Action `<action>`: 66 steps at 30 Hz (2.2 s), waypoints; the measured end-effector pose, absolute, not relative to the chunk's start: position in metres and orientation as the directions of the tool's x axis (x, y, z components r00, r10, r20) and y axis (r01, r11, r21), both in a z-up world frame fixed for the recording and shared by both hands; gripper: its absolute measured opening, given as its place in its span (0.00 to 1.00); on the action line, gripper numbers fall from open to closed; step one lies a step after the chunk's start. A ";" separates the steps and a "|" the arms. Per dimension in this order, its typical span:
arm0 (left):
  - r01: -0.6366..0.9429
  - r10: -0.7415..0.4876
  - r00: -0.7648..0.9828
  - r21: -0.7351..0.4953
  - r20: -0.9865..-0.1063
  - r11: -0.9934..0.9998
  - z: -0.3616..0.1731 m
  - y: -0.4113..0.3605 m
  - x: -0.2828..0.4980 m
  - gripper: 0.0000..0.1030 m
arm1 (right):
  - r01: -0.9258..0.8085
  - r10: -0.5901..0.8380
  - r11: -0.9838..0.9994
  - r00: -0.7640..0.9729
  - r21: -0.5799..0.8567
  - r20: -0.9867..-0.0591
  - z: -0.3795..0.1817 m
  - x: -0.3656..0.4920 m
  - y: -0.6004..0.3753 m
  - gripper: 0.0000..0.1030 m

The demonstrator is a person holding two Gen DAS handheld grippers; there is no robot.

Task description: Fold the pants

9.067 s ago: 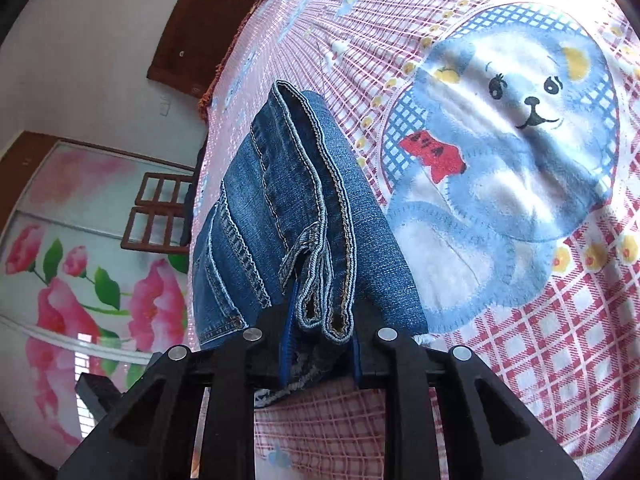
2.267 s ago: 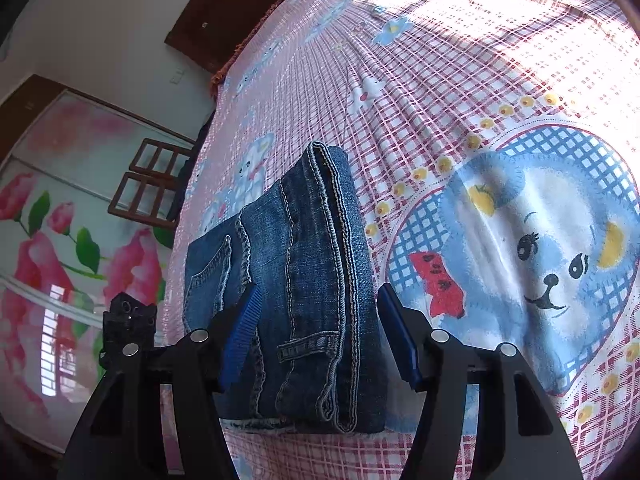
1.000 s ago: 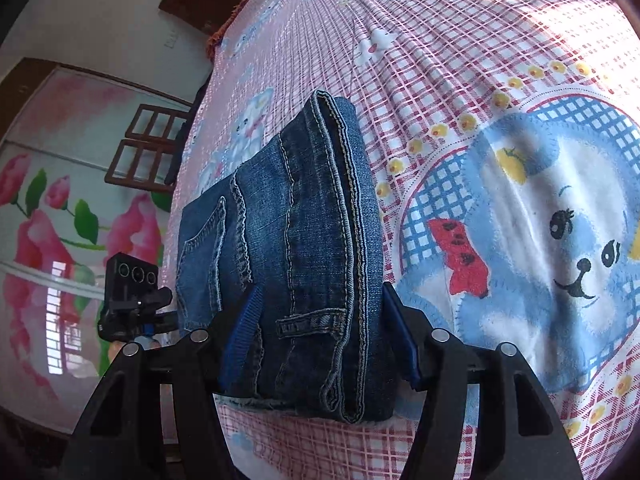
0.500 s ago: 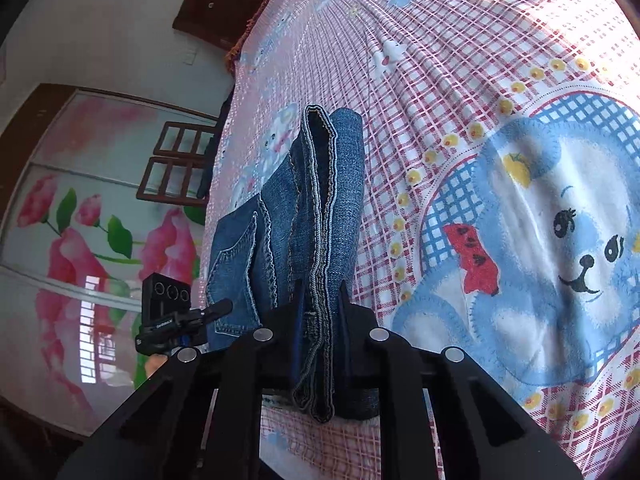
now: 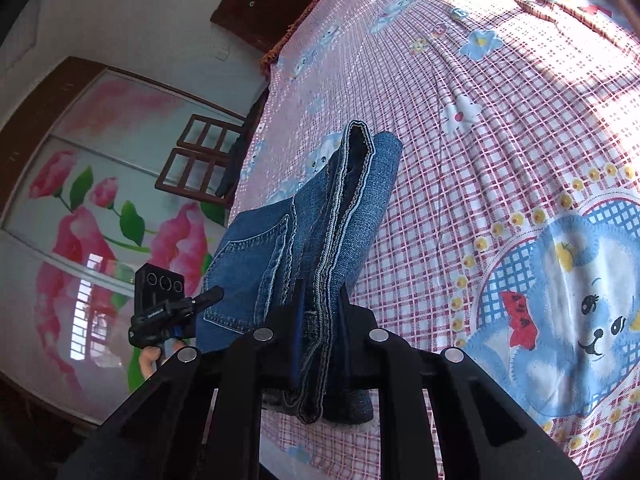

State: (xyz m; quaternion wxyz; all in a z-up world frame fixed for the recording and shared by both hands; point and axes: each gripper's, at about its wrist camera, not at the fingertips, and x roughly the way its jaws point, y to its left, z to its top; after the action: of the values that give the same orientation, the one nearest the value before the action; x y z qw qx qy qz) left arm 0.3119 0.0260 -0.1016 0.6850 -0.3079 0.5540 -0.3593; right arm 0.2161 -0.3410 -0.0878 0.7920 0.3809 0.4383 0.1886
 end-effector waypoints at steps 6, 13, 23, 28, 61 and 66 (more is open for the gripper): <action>0.187 -0.815 0.183 -0.794 -0.550 0.578 -0.088 0.028 0.340 0.14 | 0.009 0.629 0.645 0.562 0.764 -0.537 -0.083 0.252 -0.338 0.13; 0.148 -0.787 0.164 -0.774 -0.595 0.616 -0.128 0.032 0.364 0.15 | 0.074 0.610 0.664 0.521 0.744 -0.597 -0.128 0.271 -0.330 0.13; 0.003 -0.806 0.183 -0.819 -0.564 0.574 -0.181 0.069 0.356 0.50 | 0.198 0.602 0.621 0.501 0.759 -0.622 -0.176 0.254 -0.353 0.23; 0.020 -0.672 0.345 -0.711 -0.655 0.703 -0.135 0.083 0.339 0.81 | 0.180 0.464 0.747 0.548 0.640 -0.696 -0.140 0.233 -0.359 0.23; 0.038 -0.183 0.450 -0.187 -0.874 0.982 -0.140 -0.014 0.235 0.98 | 0.046 0.164 0.974 0.531 0.221 -0.831 -0.124 0.212 -0.256 0.23; 0.035 -0.117 0.470 -0.115 -0.875 0.993 -0.126 -0.017 0.225 0.98 | 0.068 0.163 0.969 0.549 0.239 -0.820 -0.103 0.198 -0.261 0.23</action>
State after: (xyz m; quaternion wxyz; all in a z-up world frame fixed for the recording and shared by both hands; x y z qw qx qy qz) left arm 0.2254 -0.0174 -0.1263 0.8564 -0.0404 0.5128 -0.0443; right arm 0.1977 -0.2608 -0.1027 0.8715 0.1221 0.4741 0.0272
